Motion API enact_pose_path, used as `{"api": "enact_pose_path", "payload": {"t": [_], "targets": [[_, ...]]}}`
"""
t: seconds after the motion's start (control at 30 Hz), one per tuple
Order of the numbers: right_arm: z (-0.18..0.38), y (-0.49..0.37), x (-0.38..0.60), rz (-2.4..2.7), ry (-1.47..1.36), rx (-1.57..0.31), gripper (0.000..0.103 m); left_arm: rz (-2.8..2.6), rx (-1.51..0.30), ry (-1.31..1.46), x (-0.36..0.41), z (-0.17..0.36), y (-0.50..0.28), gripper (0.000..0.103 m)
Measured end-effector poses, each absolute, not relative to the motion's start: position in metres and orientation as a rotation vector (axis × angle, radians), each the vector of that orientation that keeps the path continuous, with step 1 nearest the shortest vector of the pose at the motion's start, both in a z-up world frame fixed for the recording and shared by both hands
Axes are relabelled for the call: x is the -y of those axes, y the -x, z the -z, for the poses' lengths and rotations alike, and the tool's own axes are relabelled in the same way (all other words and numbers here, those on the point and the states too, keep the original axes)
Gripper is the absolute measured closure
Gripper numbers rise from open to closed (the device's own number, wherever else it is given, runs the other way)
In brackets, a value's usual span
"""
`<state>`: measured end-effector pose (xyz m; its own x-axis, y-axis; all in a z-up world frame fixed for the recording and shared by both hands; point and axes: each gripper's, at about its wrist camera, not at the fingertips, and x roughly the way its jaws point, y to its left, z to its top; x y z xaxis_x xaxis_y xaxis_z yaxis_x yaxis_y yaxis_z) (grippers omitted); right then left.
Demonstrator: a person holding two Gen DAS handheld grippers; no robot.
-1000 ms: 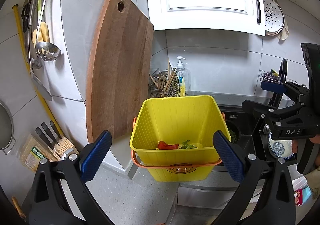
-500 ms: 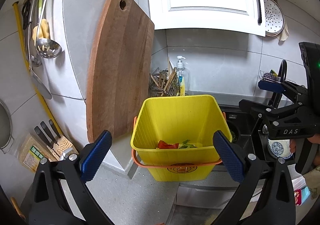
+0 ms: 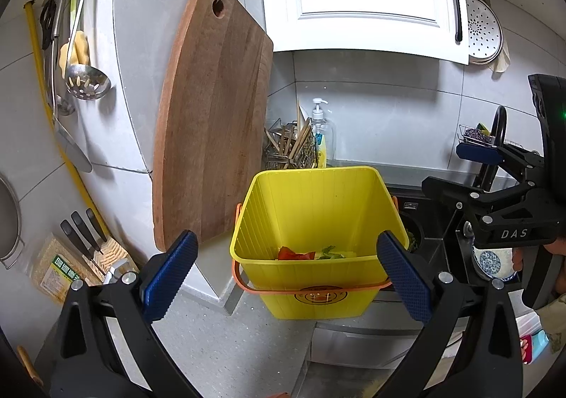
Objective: Collect trash
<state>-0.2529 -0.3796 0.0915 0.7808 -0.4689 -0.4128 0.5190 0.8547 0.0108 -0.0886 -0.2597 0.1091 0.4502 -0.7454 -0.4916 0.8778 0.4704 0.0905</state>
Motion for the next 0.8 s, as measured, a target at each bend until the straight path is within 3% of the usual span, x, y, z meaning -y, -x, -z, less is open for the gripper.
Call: {"api": "enact_pose_path", "payload": {"t": [0.8], "targets": [[-0.0904,0.2518,0.3827,0.508,-0.128,-0.414,0.008,1.03,-0.428,-0.35,0.264,-0.1075,0.091,0.004]]}}
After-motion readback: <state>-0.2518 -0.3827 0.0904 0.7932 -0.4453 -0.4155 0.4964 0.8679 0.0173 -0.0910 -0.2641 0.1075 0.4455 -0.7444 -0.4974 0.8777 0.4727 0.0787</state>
